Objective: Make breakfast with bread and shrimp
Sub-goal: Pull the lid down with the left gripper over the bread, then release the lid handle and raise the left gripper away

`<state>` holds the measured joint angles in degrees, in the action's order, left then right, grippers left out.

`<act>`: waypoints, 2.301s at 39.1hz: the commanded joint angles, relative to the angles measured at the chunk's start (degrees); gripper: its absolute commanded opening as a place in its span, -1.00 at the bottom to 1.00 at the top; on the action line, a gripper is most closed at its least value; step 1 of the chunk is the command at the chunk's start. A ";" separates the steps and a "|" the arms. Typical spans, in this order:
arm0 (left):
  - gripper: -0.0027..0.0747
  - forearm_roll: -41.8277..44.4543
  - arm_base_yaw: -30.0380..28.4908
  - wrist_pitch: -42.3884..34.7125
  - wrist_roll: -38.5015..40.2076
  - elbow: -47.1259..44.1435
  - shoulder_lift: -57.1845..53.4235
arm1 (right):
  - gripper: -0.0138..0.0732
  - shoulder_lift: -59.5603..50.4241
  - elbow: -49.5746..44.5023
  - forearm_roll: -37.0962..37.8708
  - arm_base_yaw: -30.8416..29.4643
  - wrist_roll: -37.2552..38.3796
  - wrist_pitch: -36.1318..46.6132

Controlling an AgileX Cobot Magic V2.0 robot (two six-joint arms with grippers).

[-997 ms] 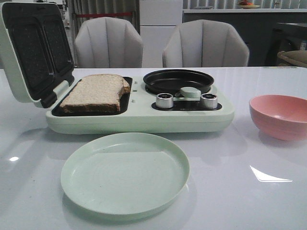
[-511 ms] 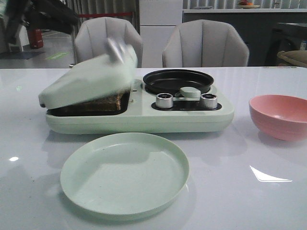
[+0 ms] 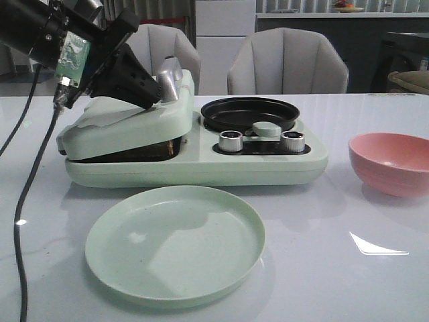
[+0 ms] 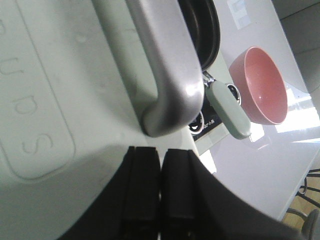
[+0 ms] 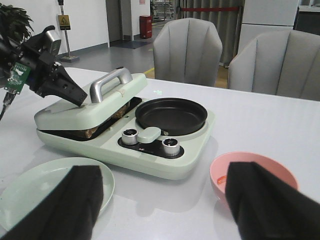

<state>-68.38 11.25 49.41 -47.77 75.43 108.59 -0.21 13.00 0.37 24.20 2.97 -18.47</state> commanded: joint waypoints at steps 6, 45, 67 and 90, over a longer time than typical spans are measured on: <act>-0.63 -0.11 0.69 0.43 0.62 0.84 -1.49 | 0.70 0.68 1.52 0.63 -0.26 -0.22 4.90; -0.63 61.66 0.69 -6.65 32.77 -0.66 -44.11 | 0.70 0.68 1.52 0.63 -0.26 -0.22 4.90; -0.63 63.82 0.69 -14.09 39.07 -26.86 -73.56 | 0.70 0.68 1.52 0.63 -0.26 -0.22 4.90; -0.63 62.18 0.69 -17.17 40.21 -48.61 -105.49 | 0.70 0.68 1.53 0.63 -0.26 -0.22 4.98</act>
<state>-5.33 11.55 37.16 -8.32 26.85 4.57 -0.21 13.00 0.37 24.20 2.97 -18.47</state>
